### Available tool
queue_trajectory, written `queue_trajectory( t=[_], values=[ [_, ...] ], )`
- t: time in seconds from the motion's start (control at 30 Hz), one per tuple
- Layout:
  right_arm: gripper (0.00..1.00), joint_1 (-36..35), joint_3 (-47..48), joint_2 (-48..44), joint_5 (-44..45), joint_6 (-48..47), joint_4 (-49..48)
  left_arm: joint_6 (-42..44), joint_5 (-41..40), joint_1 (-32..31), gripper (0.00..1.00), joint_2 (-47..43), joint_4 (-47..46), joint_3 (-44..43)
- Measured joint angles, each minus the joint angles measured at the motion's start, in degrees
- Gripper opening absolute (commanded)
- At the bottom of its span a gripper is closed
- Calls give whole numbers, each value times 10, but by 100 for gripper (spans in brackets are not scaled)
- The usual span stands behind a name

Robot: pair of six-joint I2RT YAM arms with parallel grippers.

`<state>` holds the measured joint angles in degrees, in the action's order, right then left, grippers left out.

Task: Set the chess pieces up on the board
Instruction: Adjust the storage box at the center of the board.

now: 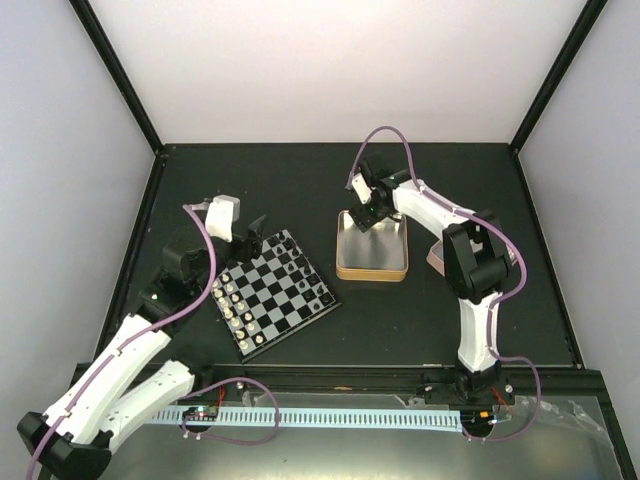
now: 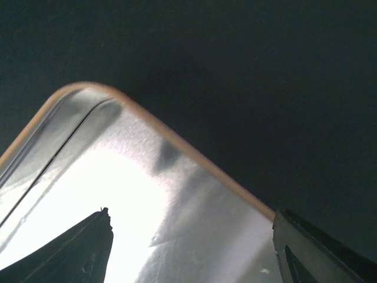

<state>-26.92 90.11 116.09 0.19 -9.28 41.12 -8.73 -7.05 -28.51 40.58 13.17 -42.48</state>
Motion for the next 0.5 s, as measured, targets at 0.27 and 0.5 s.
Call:
queue_trajectory(
  t=[0.27, 0.5],
  values=[
    [72, 1, 37, 7, 23, -10, 12, 3, 0, 0, 79, 8, 0, -1],
    [66, 1, 51, 36, 23, -29, 16, 3, 0, 0, 79, 24, 0, -1]
  ],
)
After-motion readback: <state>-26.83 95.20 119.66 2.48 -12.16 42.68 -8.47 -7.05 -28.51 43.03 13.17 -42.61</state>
